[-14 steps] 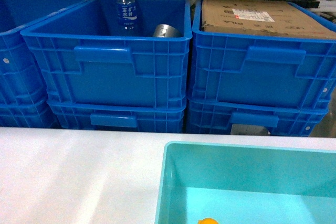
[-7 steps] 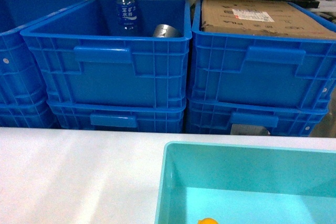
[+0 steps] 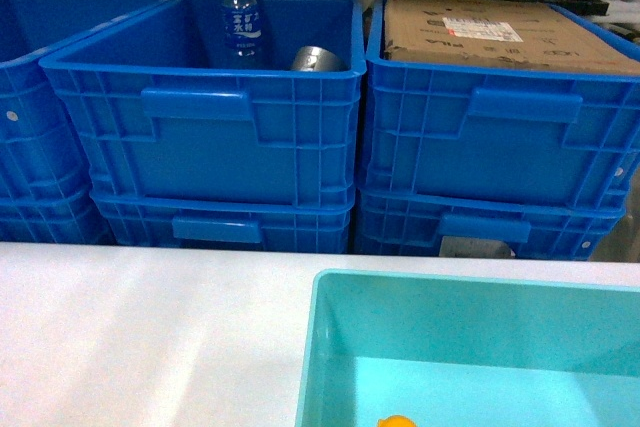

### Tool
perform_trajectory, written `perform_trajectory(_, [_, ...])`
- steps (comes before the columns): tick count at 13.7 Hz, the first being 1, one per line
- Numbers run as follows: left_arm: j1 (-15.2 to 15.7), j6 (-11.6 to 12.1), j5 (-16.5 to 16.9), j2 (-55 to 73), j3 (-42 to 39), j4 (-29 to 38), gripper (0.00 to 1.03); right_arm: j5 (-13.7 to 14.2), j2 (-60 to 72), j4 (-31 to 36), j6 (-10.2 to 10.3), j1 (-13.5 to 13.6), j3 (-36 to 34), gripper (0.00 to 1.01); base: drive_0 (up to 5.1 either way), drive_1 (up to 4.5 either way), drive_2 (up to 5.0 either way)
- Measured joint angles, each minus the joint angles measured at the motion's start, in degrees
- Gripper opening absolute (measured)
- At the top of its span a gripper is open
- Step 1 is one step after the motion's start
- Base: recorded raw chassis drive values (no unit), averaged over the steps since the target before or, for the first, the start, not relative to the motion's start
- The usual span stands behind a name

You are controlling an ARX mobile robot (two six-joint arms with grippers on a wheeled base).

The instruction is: Pick red block from blue box to shelf

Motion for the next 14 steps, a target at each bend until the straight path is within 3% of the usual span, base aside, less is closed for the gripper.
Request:
perform_trajectory(2, [0.00, 0.00, 0.00, 0.00, 0.00, -0.02, 0.98, -5.49, 1.03, 1.77, 0.00, -7.48, 0.00, 0.25, 0.0, 0.00, 0.0])
perform_trajectory(3, [0.00, 0.00, 0.00, 0.00, 0.00, -0.02, 0.98, -6.05, 1.57, 1.77, -0.02, -8.44, 0.00, 0.25, 0.0, 0.00, 0.0])
perform_trajectory(4, [0.00, 0.00, 0.00, 0.00, 0.00, -0.02, 0.98, -6.05, 1.46, 1.66, -0.02, -7.67, 0.00, 0.25, 0.0, 0.00, 0.0])
perform_trajectory(6, [0.00, 0.00, 0.00, 0.00, 0.00, 0.00, 0.98, -3.26, 1.11, 1.51, -0.39, -4.26, 0.00, 0.25, 0.0, 0.00, 0.0])
perform_trajectory(7, [0.00, 0.00, 0.00, 0.00, 0.00, -0.02, 0.98, -2.67, 1.09, 1.90, -0.63, -3.78, -0.02, 0.25, 0.0, 0.00, 0.0])
perform_trajectory(14, [0.00, 0.00, 0.00, 0.00, 0.00, 0.00, 0.98, -2.60, 1.49, 1.95, -0.66, -3.82, -0.02, 0.25, 0.0, 0.00, 0.0])
